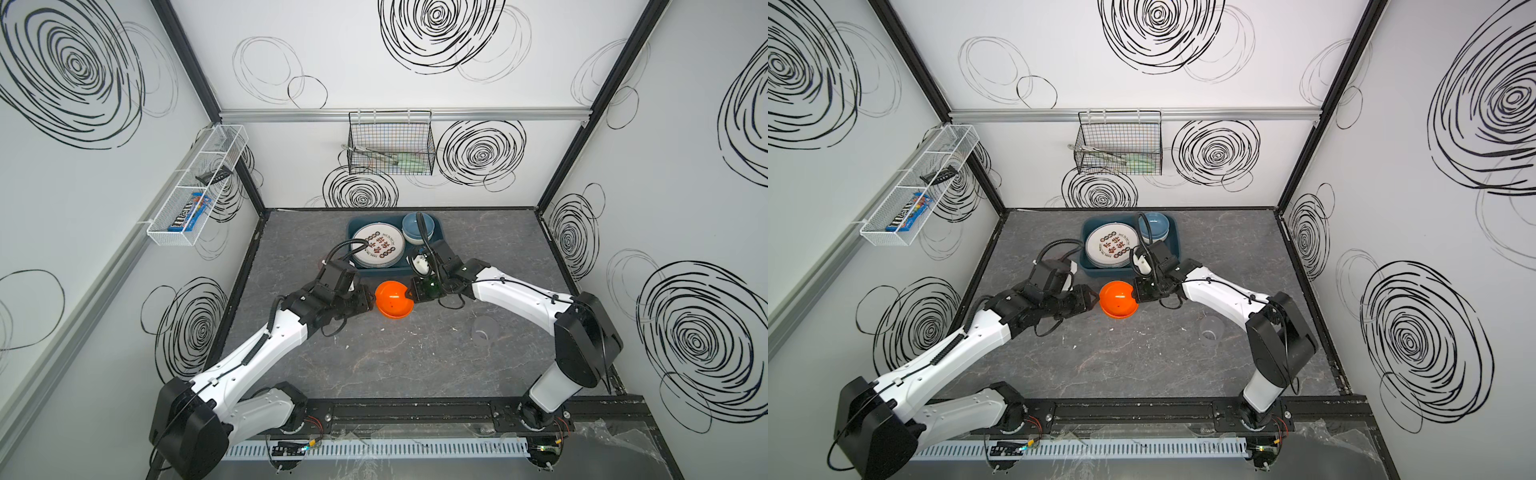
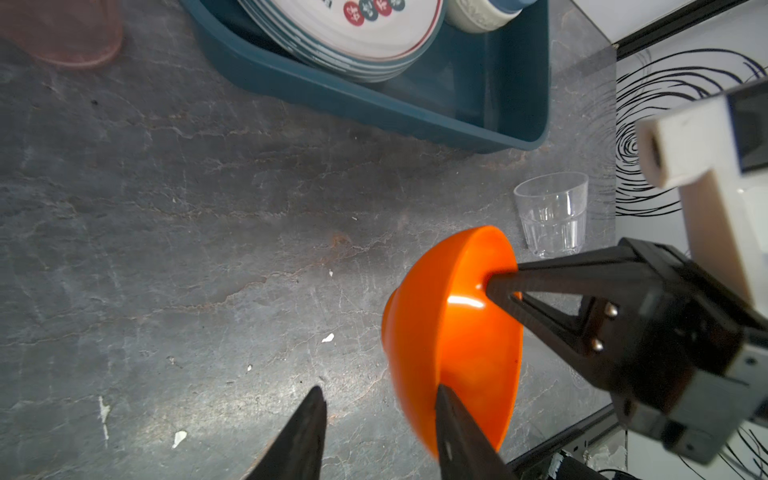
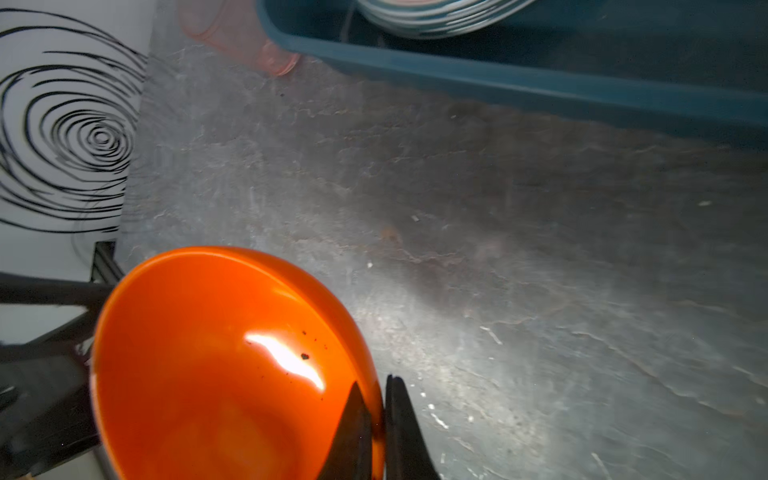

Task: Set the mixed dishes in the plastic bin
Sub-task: 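Grasp the orange bowl rim with the right gripper while the left gripper releases, then carry the orange bowl with the right gripper over the blue bowl in the bin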

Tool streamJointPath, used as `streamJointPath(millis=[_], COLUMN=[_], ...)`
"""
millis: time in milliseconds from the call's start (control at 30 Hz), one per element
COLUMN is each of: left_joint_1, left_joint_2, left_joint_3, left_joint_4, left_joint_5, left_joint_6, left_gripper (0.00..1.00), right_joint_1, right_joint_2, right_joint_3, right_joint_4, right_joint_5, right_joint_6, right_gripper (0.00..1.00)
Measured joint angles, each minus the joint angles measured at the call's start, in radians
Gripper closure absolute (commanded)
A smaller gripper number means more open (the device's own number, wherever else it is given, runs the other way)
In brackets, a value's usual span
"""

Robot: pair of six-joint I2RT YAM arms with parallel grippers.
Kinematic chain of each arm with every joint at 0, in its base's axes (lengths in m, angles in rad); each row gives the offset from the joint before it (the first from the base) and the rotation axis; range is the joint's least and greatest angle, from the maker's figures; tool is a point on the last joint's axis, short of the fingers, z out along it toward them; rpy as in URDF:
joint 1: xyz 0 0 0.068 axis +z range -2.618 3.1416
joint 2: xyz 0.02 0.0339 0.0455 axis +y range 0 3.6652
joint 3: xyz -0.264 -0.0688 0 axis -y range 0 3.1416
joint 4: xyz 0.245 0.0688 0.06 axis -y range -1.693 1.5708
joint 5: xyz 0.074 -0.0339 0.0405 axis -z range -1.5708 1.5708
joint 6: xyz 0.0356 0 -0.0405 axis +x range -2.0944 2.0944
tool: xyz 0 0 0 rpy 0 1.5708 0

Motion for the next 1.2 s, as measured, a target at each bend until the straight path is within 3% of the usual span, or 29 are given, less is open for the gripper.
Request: streamJointPath(millis=[233, 567, 1200], left_joint_1=[0.06, 0.132, 0.194], left_joint_2=[-0.072, -0.115, -0.14], left_joint_3=[-0.018, -0.055, -0.087], left_joint_4=[-0.011, -0.017, -0.033], left_joint_5=[0.005, 0.047, 0.097], left_joint_6=[-0.001, 0.005, 0.024], left_gripper=[0.4, 0.39, 0.36], right_joint_1=[-0.164, -0.319, -0.4], right_joint_2=[0.0, 0.04, 0.401], right_joint_3=[0.08, 0.23, 0.708], right_joint_4=[-0.056, -0.097, -0.216], right_joint_5=[0.038, 0.057, 0.105], right_joint_6=[-0.016, -0.014, -0.007], right_gripper=[0.94, 0.93, 0.92])
